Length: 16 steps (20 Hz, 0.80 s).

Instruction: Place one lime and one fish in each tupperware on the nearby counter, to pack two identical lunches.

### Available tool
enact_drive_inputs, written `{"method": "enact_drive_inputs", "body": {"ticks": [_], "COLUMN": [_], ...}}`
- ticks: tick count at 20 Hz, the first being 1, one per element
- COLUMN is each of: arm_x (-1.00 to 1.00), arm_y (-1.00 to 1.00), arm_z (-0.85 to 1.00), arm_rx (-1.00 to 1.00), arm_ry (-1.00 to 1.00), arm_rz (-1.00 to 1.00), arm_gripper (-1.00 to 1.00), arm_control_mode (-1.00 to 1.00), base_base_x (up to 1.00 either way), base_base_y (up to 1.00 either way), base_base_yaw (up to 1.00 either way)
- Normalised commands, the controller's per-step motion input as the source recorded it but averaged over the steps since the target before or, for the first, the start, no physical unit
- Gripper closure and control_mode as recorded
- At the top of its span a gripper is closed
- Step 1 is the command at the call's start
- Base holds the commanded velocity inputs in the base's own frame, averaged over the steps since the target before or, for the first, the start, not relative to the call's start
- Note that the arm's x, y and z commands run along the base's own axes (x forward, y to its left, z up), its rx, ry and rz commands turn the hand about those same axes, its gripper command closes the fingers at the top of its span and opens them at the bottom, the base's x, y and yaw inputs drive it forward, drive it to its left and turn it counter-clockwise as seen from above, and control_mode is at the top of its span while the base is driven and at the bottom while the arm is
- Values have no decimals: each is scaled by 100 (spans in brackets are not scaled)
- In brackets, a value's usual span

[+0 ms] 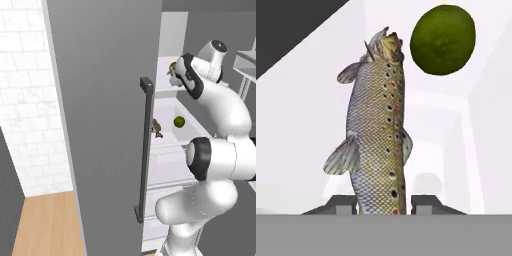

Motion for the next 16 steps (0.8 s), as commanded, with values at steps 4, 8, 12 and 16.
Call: {"method": "enact_drive_inputs", "body": {"ticks": [4,8,12,16], "arm_x": [-98,-95,-100,-100], "arm_y": [2,7,6,9], "arm_z": [13,39,30,6], "arm_rx": [1,0,1,2], "arm_ry": [-4,6,3,0], "arm_rz": [-3,-10,-12,-13], "arm_gripper": [100,100,100,100], "arm_control_mode": [-100,-100,-100,-100], "base_base_x": [0,0,0,0], "base_base_y": [0,0,0,0], "base_base_yaw": [0,0,0,0]}}
